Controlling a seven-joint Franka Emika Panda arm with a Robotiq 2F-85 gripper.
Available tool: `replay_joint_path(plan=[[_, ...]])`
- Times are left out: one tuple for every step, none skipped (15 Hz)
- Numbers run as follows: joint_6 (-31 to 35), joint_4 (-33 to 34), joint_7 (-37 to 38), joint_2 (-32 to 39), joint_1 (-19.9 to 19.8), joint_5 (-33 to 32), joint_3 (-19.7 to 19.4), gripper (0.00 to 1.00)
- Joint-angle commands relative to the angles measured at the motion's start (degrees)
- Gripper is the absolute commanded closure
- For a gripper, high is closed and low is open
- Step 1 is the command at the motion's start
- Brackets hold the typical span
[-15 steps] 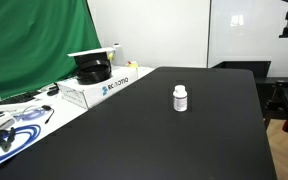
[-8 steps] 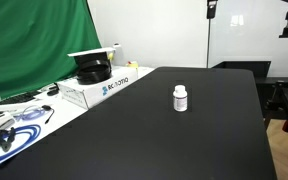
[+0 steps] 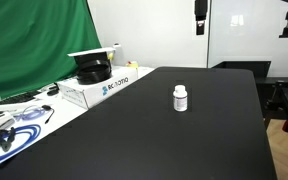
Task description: Move the bottle forward
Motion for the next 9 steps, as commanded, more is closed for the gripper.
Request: replay_joint_path(plan=[[-0.1, 0.0, -0.1, -0.2, -0.6, 0.2, 0.6, 0.00], [-0.1, 0.0, -0.1, -0.4, -0.6, 0.2, 0.5, 0.00], [-0.1, 0.0, -0.1, -0.4, -0.6, 0.2, 0.5, 0.00], [1.9, 0.2, 0.2, 0.4, -0.7, -0.6, 0.8, 0.00], [5.3, 0.3, 1.0, 2.2, -0.8, -1.5, 1.1, 0.00], [6.8, 0.6, 0.9, 3.6, -0.7, -1.3, 1.1, 0.00], [8.5, 0.6, 0.2, 5.4, -0.4, -0.3, 0.9, 0.00], [11.0, 0.4, -0.3, 6.9, -0.3, 0.1, 0.9, 0.00], [13.7, 0.4, -1.4, 9.0, -0.1, 1.1, 0.7, 0.00]])
